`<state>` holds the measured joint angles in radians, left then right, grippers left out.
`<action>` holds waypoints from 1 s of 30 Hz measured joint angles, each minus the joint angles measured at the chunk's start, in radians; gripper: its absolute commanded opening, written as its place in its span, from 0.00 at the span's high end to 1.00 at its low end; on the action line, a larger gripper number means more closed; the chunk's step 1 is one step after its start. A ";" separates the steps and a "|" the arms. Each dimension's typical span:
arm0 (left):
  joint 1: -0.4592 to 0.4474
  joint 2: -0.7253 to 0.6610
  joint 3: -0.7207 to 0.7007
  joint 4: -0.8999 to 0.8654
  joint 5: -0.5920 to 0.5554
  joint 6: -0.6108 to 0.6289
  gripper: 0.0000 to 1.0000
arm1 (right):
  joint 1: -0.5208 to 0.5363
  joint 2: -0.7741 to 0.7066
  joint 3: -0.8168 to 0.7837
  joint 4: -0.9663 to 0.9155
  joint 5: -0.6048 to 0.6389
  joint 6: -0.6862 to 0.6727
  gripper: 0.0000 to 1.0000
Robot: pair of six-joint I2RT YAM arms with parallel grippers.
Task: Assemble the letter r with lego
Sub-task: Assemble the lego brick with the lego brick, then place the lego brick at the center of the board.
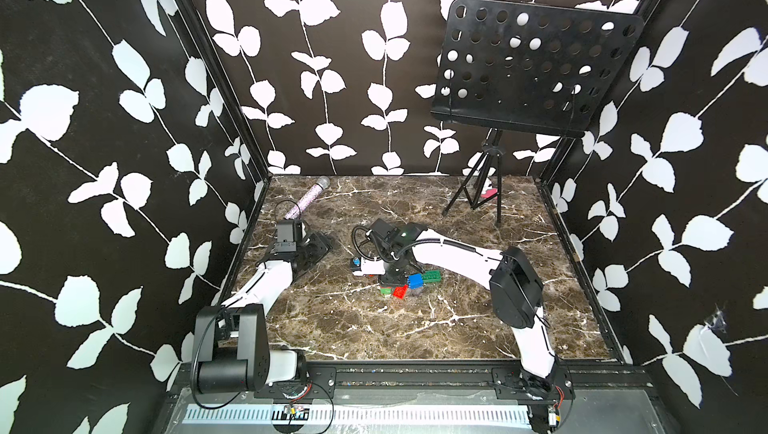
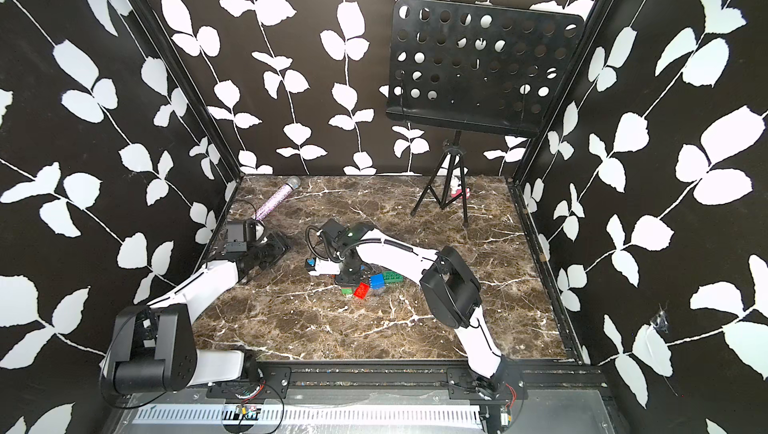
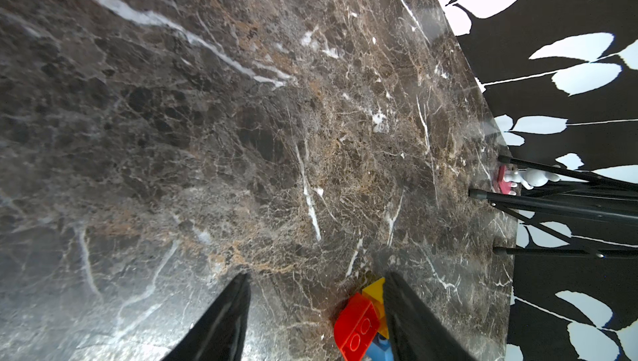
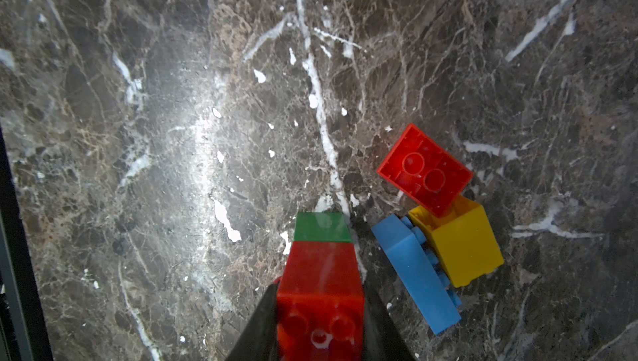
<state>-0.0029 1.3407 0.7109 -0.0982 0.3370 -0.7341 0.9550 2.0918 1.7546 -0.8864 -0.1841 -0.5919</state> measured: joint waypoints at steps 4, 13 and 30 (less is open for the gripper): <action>0.000 0.000 -0.001 0.000 0.003 0.000 0.36 | -0.004 0.015 0.017 -0.018 -0.013 0.001 0.72; 0.000 0.000 -0.007 -0.004 0.003 0.000 0.36 | -0.005 0.005 0.005 -0.005 -0.029 0.022 0.69; 0.000 -0.035 -0.003 -0.063 -0.008 0.003 0.36 | -0.003 -0.131 -0.038 0.145 -0.061 0.240 0.65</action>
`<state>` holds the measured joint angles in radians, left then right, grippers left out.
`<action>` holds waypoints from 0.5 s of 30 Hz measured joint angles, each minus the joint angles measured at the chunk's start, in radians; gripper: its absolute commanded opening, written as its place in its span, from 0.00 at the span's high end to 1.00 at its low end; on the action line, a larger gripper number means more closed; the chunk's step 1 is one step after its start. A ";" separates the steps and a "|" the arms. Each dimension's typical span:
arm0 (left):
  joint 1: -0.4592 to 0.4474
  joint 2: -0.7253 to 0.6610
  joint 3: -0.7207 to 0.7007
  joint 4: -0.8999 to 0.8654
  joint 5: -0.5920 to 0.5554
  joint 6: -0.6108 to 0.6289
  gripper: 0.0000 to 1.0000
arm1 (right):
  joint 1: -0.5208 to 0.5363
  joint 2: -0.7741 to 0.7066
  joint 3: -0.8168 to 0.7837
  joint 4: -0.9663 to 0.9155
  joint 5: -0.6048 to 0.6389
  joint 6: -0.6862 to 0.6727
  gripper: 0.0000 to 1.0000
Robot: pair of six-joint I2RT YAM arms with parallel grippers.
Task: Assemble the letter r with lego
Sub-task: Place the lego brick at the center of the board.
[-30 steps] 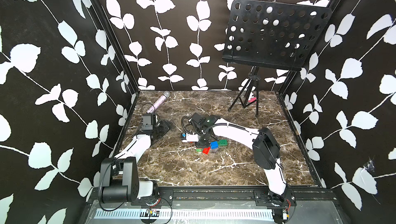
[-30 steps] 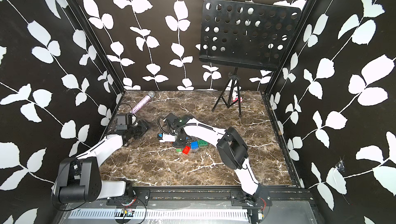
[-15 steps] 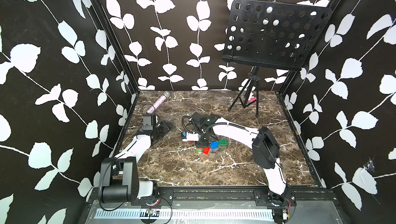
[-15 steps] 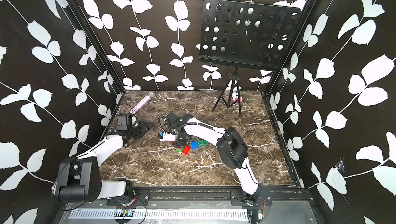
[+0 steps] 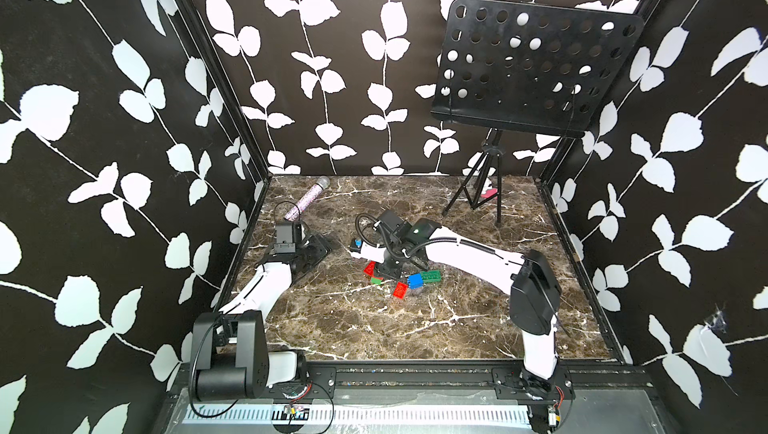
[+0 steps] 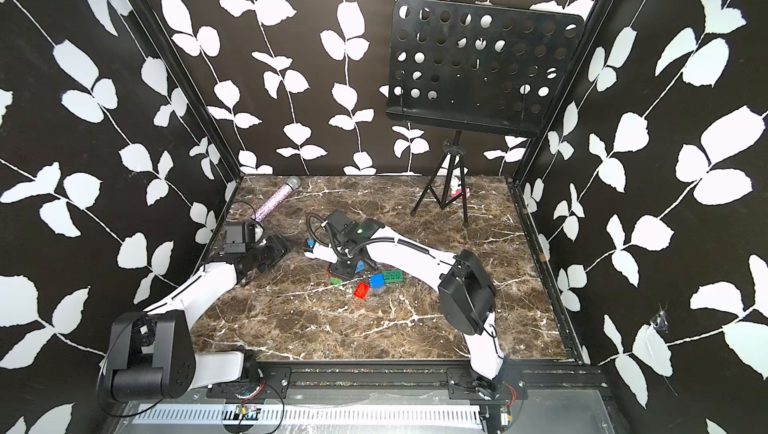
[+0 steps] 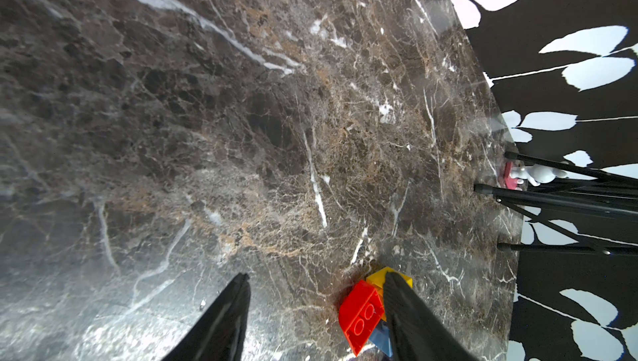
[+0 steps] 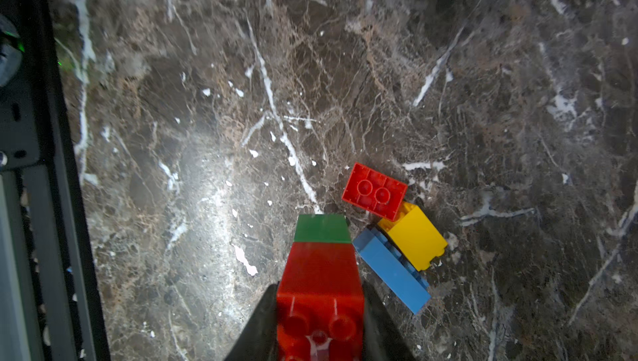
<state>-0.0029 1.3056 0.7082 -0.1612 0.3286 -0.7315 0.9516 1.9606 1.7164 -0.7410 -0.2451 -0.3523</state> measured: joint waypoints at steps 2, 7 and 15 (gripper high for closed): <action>0.000 0.000 0.003 -0.008 0.000 0.000 0.36 | 0.003 0.010 0.017 -0.006 -0.002 0.006 0.65; 0.000 0.000 0.007 -0.013 0.000 0.000 0.36 | 0.014 0.075 0.034 -0.032 0.002 0.008 0.65; 0.000 0.000 0.007 -0.013 0.000 0.002 0.36 | 0.039 0.134 0.034 -0.047 0.014 0.014 0.57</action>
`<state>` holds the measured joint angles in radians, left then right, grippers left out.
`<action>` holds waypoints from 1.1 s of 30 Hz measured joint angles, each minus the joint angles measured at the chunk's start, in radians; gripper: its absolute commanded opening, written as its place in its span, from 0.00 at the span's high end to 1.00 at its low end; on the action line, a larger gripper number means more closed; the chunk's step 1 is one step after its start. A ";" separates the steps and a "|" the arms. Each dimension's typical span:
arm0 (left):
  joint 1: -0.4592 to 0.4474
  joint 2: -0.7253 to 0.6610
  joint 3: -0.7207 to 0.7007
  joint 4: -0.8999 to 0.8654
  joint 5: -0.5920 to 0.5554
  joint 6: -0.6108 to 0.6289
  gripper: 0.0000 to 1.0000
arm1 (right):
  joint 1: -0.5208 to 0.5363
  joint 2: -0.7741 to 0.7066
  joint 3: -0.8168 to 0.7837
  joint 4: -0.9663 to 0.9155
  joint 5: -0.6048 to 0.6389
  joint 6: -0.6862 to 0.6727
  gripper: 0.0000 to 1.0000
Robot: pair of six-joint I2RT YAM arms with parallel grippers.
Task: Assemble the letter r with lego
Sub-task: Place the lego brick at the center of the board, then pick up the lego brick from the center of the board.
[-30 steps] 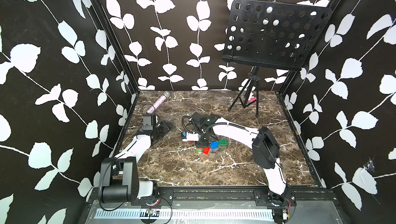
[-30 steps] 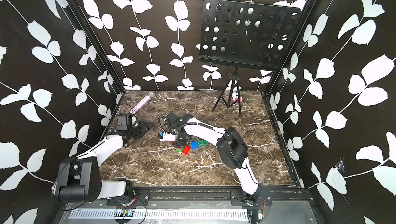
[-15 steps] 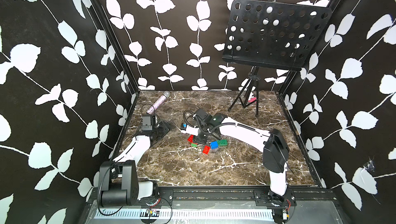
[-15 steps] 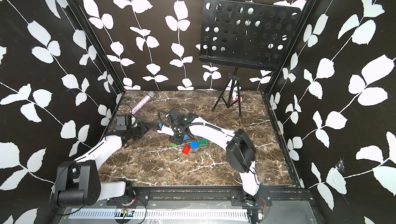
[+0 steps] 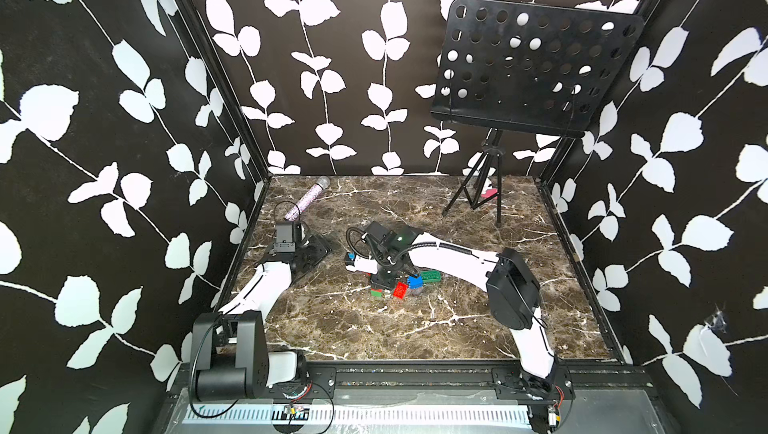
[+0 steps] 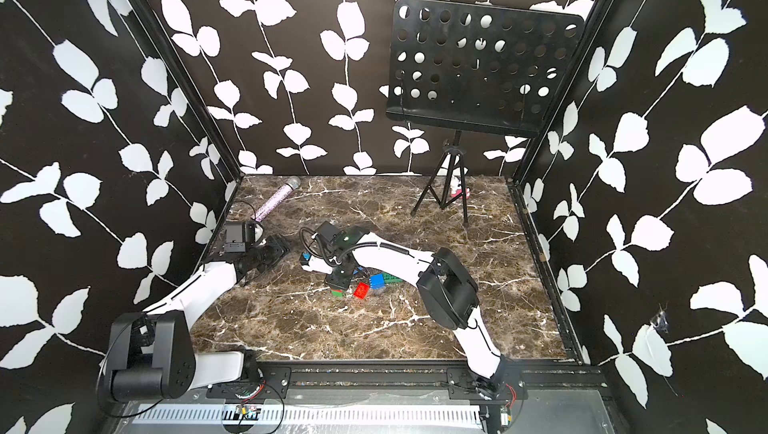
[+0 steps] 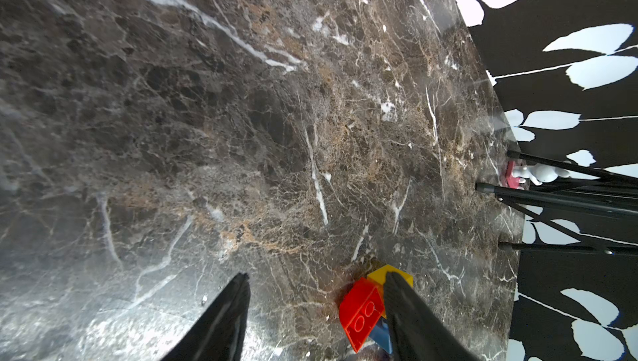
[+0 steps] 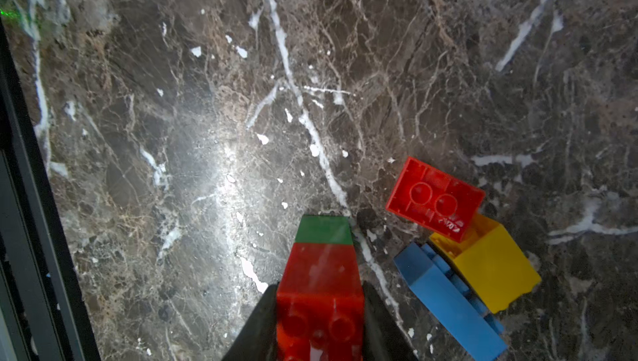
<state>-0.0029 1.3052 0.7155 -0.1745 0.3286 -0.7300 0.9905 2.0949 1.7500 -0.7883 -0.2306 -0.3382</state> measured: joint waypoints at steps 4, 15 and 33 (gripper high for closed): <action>0.000 0.000 0.000 0.000 0.000 0.001 0.35 | 0.004 0.000 0.000 0.001 0.002 0.000 0.48; 0.000 0.000 0.002 -0.008 -0.003 0.006 0.35 | 0.004 -0.092 -0.050 0.077 0.058 0.053 0.35; 0.000 -0.235 0.060 -0.082 -0.087 0.156 0.33 | -0.061 -0.759 -0.771 0.678 0.382 0.573 1.00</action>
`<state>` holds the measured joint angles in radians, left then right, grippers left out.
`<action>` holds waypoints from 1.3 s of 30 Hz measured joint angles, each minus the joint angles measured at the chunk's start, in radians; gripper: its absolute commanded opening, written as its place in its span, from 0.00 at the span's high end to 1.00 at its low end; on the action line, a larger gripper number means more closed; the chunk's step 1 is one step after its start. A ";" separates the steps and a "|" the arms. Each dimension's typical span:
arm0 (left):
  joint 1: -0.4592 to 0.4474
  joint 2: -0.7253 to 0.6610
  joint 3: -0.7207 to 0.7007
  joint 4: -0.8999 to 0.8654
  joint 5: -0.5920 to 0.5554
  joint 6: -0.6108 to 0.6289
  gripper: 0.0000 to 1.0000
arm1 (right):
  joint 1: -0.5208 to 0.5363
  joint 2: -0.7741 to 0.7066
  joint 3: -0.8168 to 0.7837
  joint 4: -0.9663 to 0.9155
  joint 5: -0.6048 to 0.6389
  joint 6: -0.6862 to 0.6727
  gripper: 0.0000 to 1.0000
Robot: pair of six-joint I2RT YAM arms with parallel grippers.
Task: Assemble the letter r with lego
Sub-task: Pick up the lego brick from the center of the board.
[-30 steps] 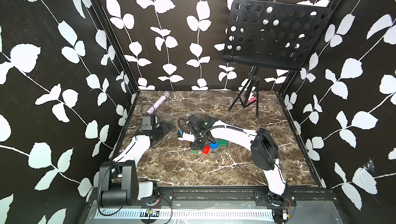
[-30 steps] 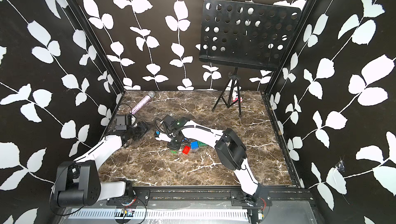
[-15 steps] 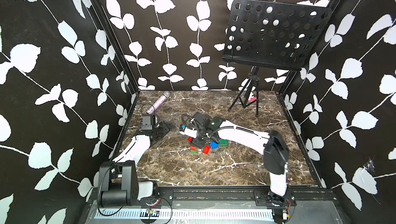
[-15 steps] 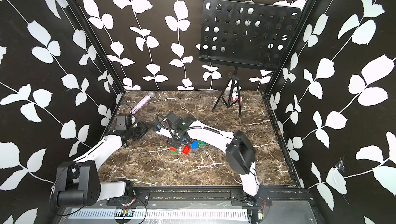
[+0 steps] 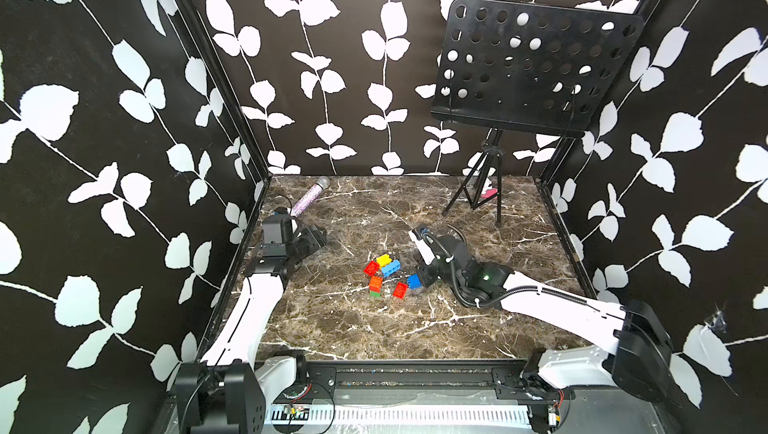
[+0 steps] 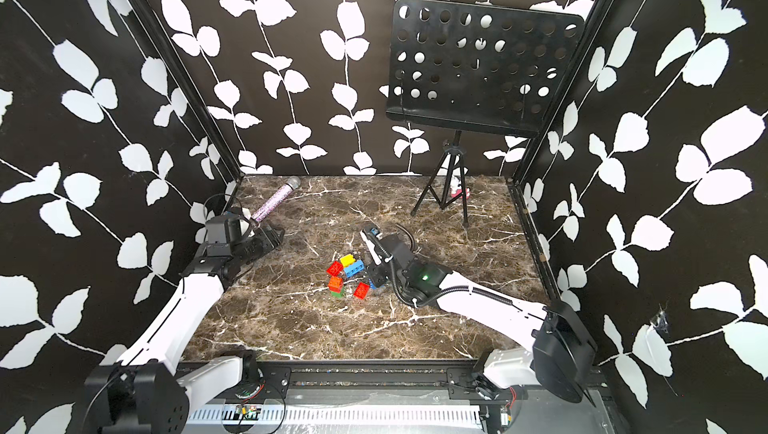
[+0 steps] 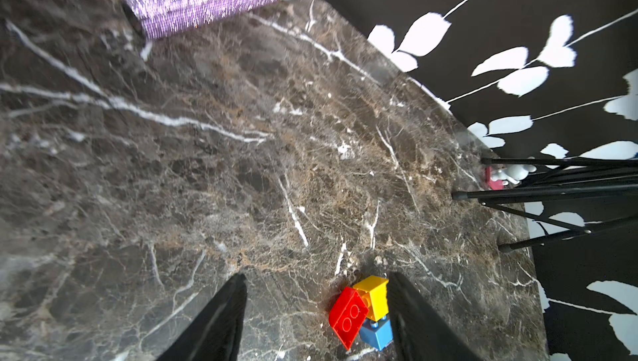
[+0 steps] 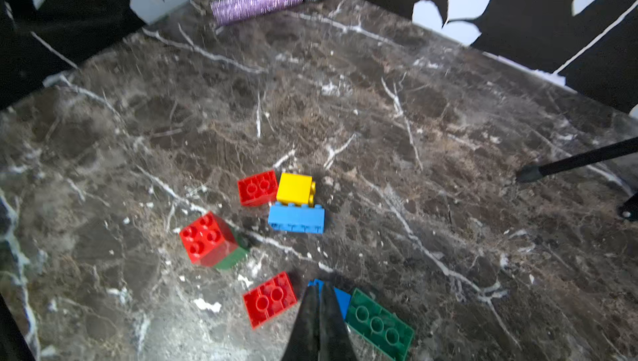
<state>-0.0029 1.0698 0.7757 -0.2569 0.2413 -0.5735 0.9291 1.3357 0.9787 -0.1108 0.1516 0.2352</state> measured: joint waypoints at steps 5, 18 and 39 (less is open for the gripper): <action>0.000 -0.025 0.001 0.007 -0.015 0.021 0.33 | 0.000 0.074 0.164 -0.036 0.024 0.121 1.00; 0.000 0.025 0.020 0.009 0.024 0.032 0.33 | 0.055 0.258 0.145 -0.303 -0.027 0.545 0.57; 0.000 0.035 -0.095 0.099 0.092 0.040 0.33 | 0.122 0.511 0.291 -0.439 -0.060 0.833 0.45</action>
<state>-0.0029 1.1049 0.6807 -0.1577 0.3332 -0.5339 1.0512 1.8469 1.2697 -0.5503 0.0914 1.0679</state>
